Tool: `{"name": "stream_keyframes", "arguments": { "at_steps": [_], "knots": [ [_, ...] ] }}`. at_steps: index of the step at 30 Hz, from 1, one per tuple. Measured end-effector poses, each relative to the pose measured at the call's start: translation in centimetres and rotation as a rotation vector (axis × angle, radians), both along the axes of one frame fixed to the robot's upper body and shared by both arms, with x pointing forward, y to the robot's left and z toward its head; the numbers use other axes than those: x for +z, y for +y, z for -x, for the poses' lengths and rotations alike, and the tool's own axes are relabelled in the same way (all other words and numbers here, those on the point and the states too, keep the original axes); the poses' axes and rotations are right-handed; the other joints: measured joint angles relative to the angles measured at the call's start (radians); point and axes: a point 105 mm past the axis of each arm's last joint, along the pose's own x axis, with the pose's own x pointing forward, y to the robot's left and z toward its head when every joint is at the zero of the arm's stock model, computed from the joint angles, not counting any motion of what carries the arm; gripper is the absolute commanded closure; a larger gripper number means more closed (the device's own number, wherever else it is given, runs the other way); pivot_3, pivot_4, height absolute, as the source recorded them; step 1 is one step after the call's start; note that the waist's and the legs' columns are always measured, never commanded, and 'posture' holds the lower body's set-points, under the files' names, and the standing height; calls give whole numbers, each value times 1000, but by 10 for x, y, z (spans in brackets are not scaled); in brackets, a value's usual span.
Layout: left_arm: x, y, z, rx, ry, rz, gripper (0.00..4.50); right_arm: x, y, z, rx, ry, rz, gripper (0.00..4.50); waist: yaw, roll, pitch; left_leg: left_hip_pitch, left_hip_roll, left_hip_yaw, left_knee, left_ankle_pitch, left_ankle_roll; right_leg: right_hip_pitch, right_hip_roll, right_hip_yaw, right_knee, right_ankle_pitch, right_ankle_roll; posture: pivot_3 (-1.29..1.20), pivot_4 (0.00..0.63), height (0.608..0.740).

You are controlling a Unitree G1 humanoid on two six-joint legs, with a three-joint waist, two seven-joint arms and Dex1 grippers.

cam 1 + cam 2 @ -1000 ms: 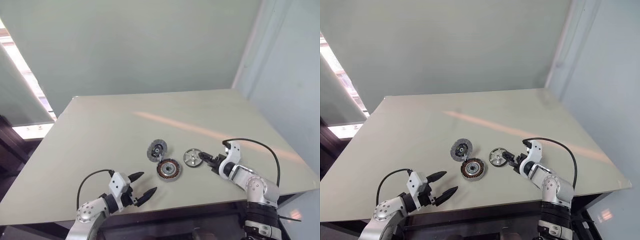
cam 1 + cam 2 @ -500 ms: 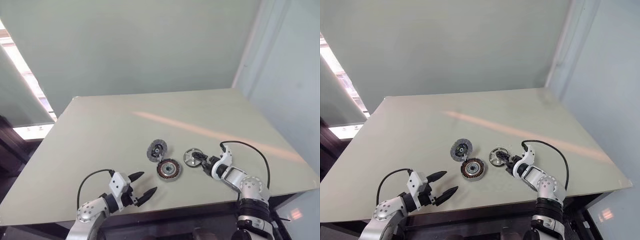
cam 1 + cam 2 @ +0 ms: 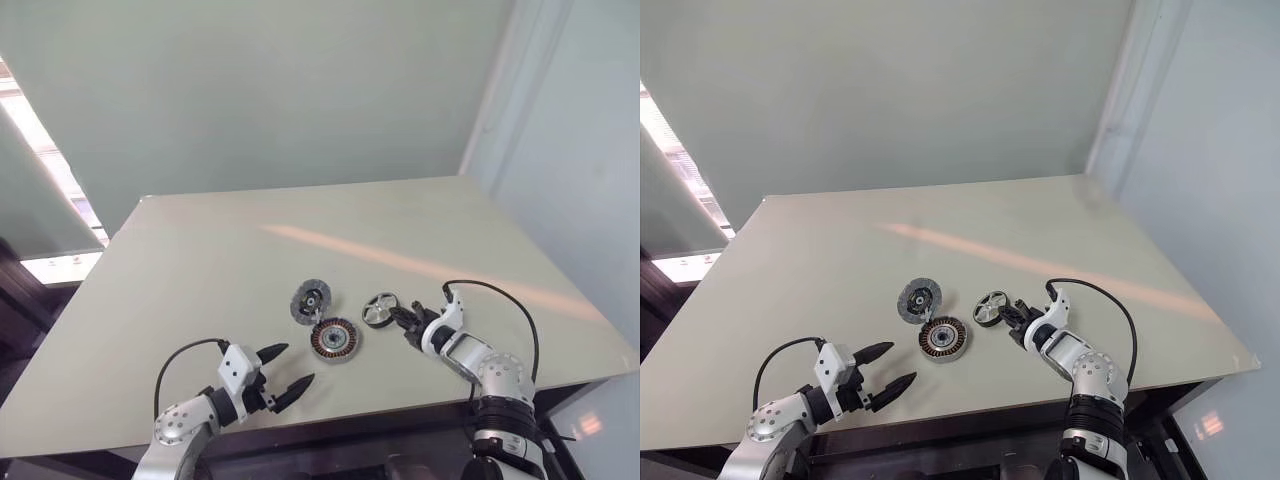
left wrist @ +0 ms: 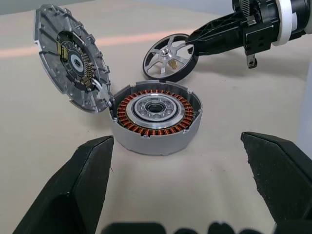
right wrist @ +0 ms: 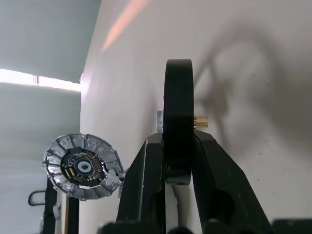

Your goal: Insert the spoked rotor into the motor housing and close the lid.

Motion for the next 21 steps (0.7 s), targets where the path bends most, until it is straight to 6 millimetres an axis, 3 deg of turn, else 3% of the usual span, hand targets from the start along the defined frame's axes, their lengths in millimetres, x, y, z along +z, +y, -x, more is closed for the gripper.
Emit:
{"name": "stream_keyframes", "arguments": {
  "at_steps": [4,11,16,21],
  "knots": [
    [0,0,0,0,0,0,0,7,5,4,-1,-9,-127,4104,0,1,0,-1,0,0,0,0,0,-1,0,0,0,0,0,0,0,740],
    [-1,1,-1,2,4,-1,0,37,21,12,87,-65,-353,4104,-1,1,1,-1,0,0,-1,0,0,-2,0,0,0,0,0,0,0,740],
    [-1,1,-1,2,3,-1,0,47,40,18,188,-65,-348,4104,-1,2,1,-2,0,0,-1,0,0,-2,0,0,0,0,0,0,0,740],
    [-1,1,-1,2,2,-1,0,40,62,33,287,-28,-312,4104,0,2,1,-3,0,0,-1,0,0,-3,0,0,-1,0,0,0,0,740]
  ]
}}
